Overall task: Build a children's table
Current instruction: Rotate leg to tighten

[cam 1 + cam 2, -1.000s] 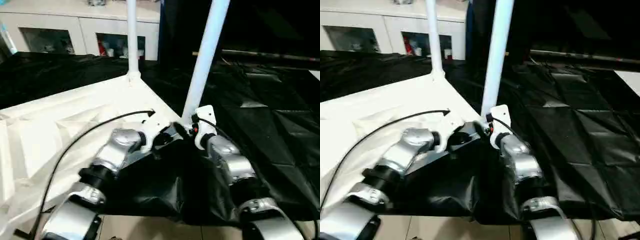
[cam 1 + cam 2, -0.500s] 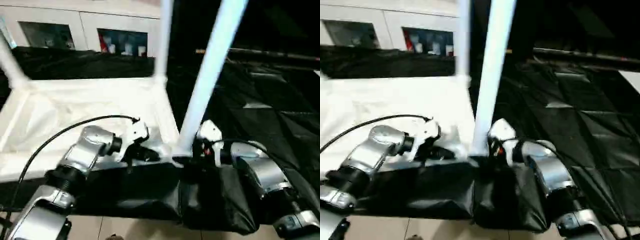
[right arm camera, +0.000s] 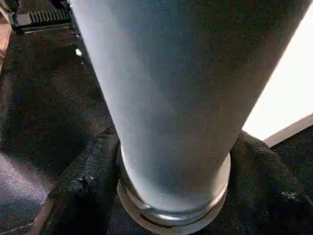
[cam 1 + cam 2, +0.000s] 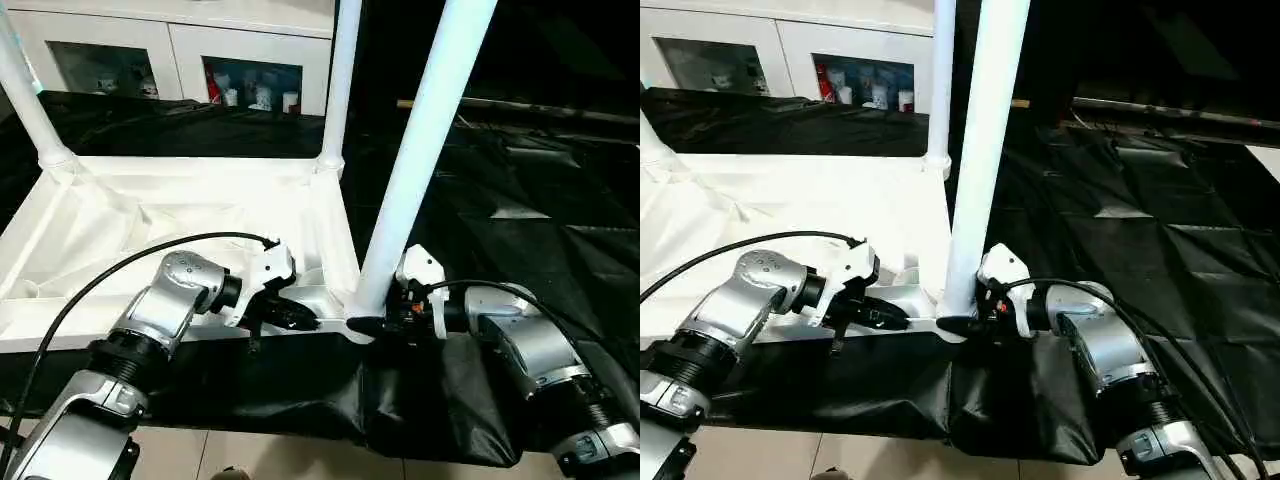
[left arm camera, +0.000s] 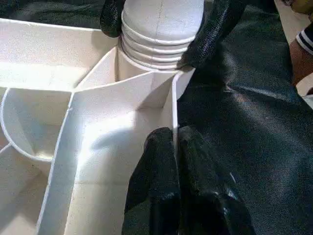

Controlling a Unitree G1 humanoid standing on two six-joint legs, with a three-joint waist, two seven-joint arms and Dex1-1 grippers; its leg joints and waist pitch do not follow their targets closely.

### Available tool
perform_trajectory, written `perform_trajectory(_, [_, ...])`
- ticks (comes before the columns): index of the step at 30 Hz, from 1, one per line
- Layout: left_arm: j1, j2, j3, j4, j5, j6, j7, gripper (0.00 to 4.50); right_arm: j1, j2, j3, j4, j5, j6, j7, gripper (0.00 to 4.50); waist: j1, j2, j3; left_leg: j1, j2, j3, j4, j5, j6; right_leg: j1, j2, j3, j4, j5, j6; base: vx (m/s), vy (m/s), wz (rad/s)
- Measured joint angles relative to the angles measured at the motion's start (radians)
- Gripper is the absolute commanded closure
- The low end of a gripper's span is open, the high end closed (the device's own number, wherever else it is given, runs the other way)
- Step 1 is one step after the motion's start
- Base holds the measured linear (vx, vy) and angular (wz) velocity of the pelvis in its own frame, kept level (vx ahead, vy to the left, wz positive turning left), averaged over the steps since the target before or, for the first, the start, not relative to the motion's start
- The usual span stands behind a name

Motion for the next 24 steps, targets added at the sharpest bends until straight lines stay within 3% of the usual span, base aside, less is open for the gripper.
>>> perform_trajectory(6, [-0.002, -0.019, 0.009, 0.021, 0.021, -0.03, 0.074, 4.5, 0.0, 0.046, -0.025, 0.032, -0.01, -0.004, -0.094, 1.77, -0.002, 0.0, 0.0, 0.001, 0.0, 0.0, 0.001, 0.0, -0.001, 0.003, 0.0, 0.001, 0.002, 0.0, -0.001, 0.0, 0.0, 0.0])
perform_trajectory(10, [-0.036, -0.095, 0.034, 0.085, 0.069, -0.035, 0.291, 4.5, -0.029, 0.183, -0.119, 0.146, -0.026, -0.022, -0.401, 1.78, -0.007, -0.003, -0.001, 0.003, 0.0, -0.002, 0.002, 0.001, -0.002, 0.004, 0.0, 0.001, 0.001, 0.001, 0.002, 0.0, 0.0, 0.0])
perform_trajectory(16, [-0.068, -0.211, 0.052, 0.126, 0.11, 0.022, 0.515, 4.5, -0.102, 0.322, -0.214, 0.255, -0.029, -0.013, -0.734, 1.78, -0.014, -0.002, -0.002, 0.003, -0.001, -0.002, 0.001, 0.001, -0.002, 0.004, -0.001, 0.001, 0.0, 0.002, 0.003, 0.0, 0.0, 0.0])
perform_trajectory(17, [-0.069, -0.226, 0.054, 0.127, 0.114, 0.031, 0.538, 4.5, -0.109, 0.333, -0.223, 0.268, -0.031, -0.018, -0.763, 1.22, -0.013, -0.002, -0.003, 0.003, -0.001, -0.002, 0.001, 0.001, -0.002, 0.004, -0.001, 0.001, 0.0, 0.002, 0.003, 0.0, 0.0, 0.0])
perform_trajectory(24, [-0.069, -0.287, 0.06, 0.128, 0.141, 0.06, 0.614, 4.5, -0.147, 0.362, -0.243, 0.336, -0.062, -0.067, -0.829, 0.59, -0.011, 0.005, -0.007, 0.002, -0.003, 0.001, 0.001, 0.001, -0.001, 0.004, -0.006, 0.001, -0.001, 0.002, 0.003, 0.0, 0.0, 0.0])
